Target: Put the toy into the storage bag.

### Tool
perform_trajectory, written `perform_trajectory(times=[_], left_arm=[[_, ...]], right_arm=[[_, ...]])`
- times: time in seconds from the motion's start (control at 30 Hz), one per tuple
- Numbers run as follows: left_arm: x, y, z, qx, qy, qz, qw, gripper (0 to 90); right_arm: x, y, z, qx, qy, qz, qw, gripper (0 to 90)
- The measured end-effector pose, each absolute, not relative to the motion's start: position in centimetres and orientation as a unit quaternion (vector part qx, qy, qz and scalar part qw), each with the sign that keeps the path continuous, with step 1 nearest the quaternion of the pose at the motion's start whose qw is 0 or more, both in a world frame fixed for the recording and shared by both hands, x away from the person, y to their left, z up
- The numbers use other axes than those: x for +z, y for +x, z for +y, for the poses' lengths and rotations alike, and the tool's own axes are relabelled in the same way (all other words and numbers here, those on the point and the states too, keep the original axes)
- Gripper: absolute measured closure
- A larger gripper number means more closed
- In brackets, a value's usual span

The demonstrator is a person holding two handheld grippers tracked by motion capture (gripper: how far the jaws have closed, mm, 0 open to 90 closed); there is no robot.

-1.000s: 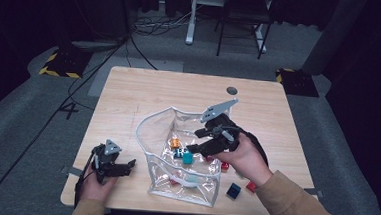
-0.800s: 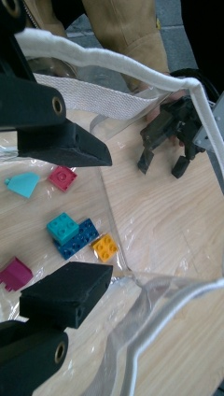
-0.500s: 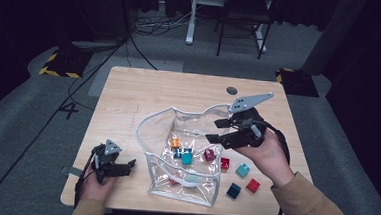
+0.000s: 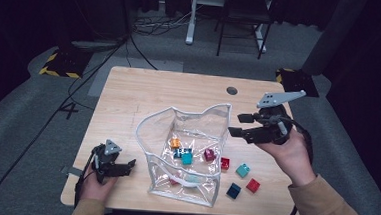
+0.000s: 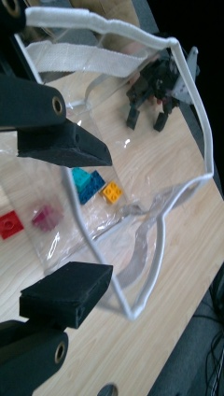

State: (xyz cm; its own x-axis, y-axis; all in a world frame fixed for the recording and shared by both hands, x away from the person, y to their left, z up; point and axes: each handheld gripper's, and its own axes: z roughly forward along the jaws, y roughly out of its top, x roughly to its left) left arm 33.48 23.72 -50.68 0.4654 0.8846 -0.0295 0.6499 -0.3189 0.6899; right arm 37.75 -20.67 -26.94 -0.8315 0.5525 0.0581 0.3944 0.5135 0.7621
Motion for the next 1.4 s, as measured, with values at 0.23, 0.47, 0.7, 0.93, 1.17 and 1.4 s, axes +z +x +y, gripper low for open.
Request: perform_trajectory(times=[0.23, 0.47, 0.7, 0.93, 1.17, 1.4], left_arm=[[-50.7, 33.5, 23.7, 0.180, 0.792, 0.485, 0.325, 16.3], [-50.7, 33.5, 23.7, 0.180, 0.792, 0.485, 0.325, 16.3], [-50.7, 33.5, 23.7, 0.180, 0.792, 0.485, 0.325, 16.3], [-50.7, 33.5, 23.7, 0.181, 0.792, 0.484, 0.325, 16.3], [-50.7, 33.5, 23.7, 0.181, 0.791, 0.485, 0.326, 16.3], [-50.7, 33.5, 23.7, 0.181, 0.792, 0.484, 0.325, 16.3]], right_arm=[[-26.6, 37.8, -23.3, 0.409, 0.296, 0.855, 0.116, 41.2], [-27.1, 38.1, -25.5, 0.404, 0.323, 0.846, 0.127, 41.2], [-27.5, 38.1, -27.6, 0.406, 0.346, 0.835, 0.137, 41.2], [-29.1, 37.9, -29.0, 0.403, 0.364, 0.830, 0.128, 40.8], [-32.7, 37.1, -29.7, 0.383, 0.380, 0.834, 0.114, 41.0], [-36.3, 36.8, -29.7, 0.359, 0.390, 0.842, 0.104, 41.1]])
